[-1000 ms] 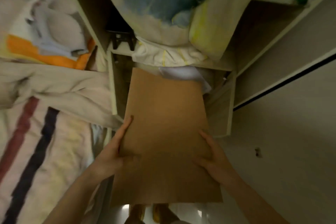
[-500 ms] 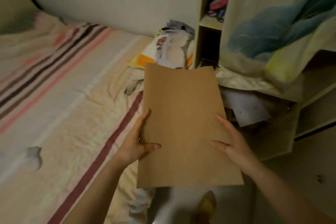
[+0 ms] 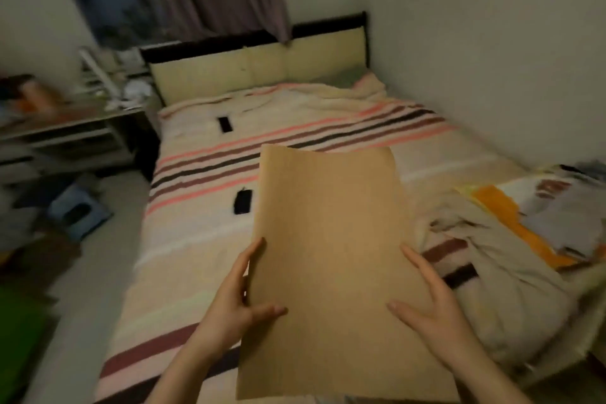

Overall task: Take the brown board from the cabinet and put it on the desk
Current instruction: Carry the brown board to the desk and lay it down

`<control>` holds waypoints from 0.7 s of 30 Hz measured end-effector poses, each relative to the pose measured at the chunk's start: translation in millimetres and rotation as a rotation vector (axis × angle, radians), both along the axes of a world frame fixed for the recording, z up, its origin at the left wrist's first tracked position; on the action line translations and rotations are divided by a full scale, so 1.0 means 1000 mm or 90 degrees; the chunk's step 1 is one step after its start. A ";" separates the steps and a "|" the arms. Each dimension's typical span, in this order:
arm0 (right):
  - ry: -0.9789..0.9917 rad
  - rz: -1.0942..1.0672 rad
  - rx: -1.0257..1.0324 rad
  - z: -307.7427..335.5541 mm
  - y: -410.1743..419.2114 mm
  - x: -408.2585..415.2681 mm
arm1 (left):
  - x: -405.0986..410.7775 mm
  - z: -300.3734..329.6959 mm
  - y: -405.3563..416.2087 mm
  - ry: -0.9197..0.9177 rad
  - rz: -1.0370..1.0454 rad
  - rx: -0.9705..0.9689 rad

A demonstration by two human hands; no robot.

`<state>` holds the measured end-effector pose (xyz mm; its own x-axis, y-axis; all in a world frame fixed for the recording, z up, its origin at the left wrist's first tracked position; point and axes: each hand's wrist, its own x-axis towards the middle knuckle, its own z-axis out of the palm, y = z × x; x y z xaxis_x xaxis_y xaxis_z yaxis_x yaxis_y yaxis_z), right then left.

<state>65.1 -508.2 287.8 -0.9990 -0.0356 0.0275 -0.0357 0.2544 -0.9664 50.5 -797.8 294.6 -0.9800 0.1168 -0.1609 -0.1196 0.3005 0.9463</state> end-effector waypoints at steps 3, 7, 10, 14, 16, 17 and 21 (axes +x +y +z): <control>0.035 0.115 0.036 0.007 -0.056 -0.013 | 0.042 0.007 -0.051 0.010 0.152 0.007; 0.032 0.246 0.051 0.009 -0.140 -0.005 | 0.111 0.009 -0.118 0.013 0.300 -0.015; 0.024 0.328 0.047 0.015 -0.213 0.013 | 0.165 0.010 -0.170 0.041 0.398 -0.010; 0.011 0.413 0.034 0.023 -0.317 0.036 | 0.222 0.011 -0.250 0.082 0.481 0.015; 0.009 0.445 0.028 0.025 -0.375 0.047 | 0.243 0.014 -0.298 0.114 0.506 0.020; 0.011 0.457 0.019 0.029 -0.405 0.056 | 0.252 0.018 -0.325 0.119 0.519 0.027; 0.016 0.505 0.003 0.035 -0.514 0.081 | 0.291 0.034 -0.424 0.123 0.553 0.039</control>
<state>146.5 -1022.7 323.0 -0.6743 -0.7370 0.0476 -0.2295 0.1478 -0.9620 341.7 -1221.8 328.8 -0.7360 -0.6770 -0.0017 -0.1188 0.1267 0.9848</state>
